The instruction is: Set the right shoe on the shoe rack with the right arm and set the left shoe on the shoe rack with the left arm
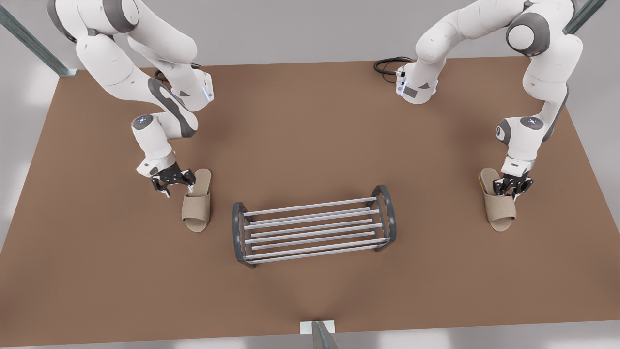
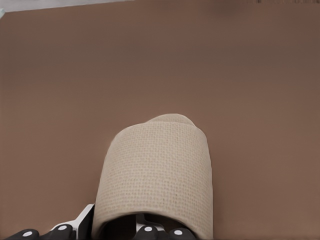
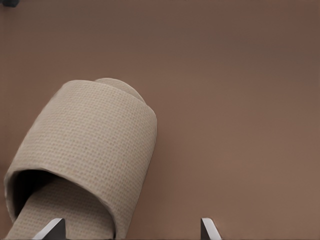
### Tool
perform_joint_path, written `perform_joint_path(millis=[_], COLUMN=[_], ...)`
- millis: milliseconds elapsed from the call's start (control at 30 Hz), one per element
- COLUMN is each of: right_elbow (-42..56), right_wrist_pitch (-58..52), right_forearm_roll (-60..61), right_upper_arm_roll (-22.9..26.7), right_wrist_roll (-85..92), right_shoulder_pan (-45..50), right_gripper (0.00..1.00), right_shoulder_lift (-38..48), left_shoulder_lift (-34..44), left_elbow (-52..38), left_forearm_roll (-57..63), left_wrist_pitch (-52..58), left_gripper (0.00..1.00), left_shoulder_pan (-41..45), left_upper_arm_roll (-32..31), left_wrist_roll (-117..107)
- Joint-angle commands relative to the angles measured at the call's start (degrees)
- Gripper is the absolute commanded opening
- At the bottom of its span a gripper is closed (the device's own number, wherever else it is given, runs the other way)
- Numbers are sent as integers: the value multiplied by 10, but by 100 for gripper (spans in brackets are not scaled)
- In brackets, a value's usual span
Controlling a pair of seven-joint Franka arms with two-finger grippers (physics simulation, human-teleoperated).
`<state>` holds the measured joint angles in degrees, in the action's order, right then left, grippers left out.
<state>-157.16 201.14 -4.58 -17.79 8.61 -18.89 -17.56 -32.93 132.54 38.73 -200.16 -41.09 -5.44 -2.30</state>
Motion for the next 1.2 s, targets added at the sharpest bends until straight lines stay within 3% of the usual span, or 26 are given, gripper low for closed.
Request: perform_joint_path(millis=[0, 167, 467, 600, 700, 833, 900, 1000, 1167], right_elbow=[0, 1, 1, 3, 5, 12, 16, 19, 15], right_wrist_pitch=[0, 0, 0, 0, 0, 0, 0, 0, -1], right_forearm_roll=[33, 33, 36, 46, 86, 82, 82, 81, 77], right_upper_arm_roll=[-1, -1, -4, -13, -13, -14, -14, -13, -12], right_wrist_roll=[0, 0, -3, -5, -5, -5, -5, 1, 47], right_shoulder_pan=[9, 5, 9, 18, 59, 60, 59, 59, 24], right_gripper=[100, 100, 100, 100, 100, 100, 100, 100, 100], right_shoulder_lift=[1, -2, -9, -11, -12, -15, -16, -20, -18], left_shoulder_lift=[0, 5, 40, 53, 110, 128, 130, 133, 141], left_elbow=[0, -2, -28, -131, -162, -254, -275, -341, -365], left_forearm_roll=[2, 2, -6, -6, -6, -6, -5, 1, 68], left_wrist_pitch=[3, 3, 25, 176, 307, 482, 498, 596, 689], left_gripper=[33, 21, 21, 21, 21, 21, 21, 21, 21], left_shoulder_pan=[0, -2, 14, 12, 11, 15, 19, 19, 166], left_upper_arm_roll=[0, 0, -5, -93, -168, -295, -307, -376, -381], left_wrist_roll=[-2, -1, -29, -74, -161, -229, -228, -257, -424])
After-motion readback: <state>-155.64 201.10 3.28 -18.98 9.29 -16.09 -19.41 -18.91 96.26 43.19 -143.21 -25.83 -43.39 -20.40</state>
